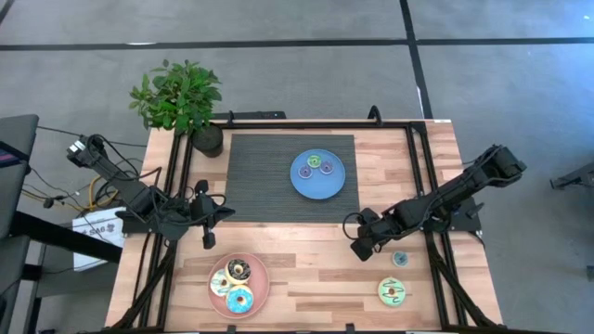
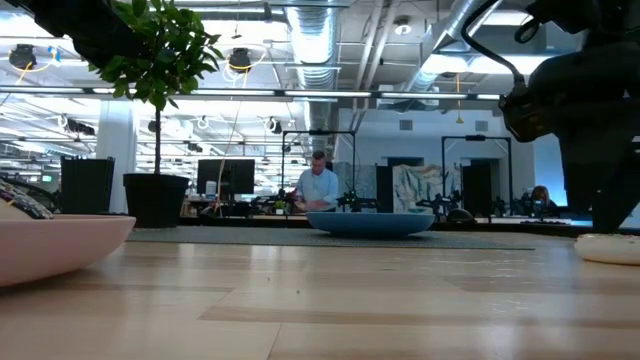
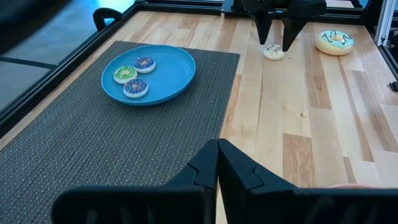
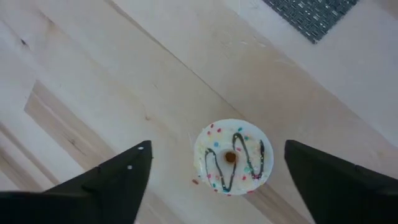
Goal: Pick & Place donuts
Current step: Put the small white donut on the blue plate
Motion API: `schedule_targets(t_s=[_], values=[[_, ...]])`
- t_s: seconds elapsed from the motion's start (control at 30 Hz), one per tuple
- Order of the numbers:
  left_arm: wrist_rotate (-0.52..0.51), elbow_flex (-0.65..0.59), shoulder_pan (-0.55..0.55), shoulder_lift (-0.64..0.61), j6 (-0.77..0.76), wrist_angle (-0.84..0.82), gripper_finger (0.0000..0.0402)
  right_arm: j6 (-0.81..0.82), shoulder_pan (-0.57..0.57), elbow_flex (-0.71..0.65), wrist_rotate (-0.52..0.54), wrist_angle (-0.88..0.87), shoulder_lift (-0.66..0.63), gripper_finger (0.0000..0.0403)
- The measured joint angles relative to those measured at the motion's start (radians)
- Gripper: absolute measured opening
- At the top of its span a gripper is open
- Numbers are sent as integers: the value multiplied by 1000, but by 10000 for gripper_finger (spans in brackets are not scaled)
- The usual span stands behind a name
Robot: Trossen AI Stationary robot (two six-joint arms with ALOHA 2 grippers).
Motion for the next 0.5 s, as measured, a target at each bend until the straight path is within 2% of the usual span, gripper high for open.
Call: schedule_targets(t_s=[0.07, 0.13, 0.5], values=[[0, 0, 0, 0, 0, 0, 2, 0, 0, 0, -4, 1, 0, 385], [0, 0, 0, 0, 0, 0, 2, 2, 0, 0, -20, 2, 0, 395], [0, 0, 0, 0, 0, 1, 2, 111, 1, 0, -30, 15, 4, 343]])
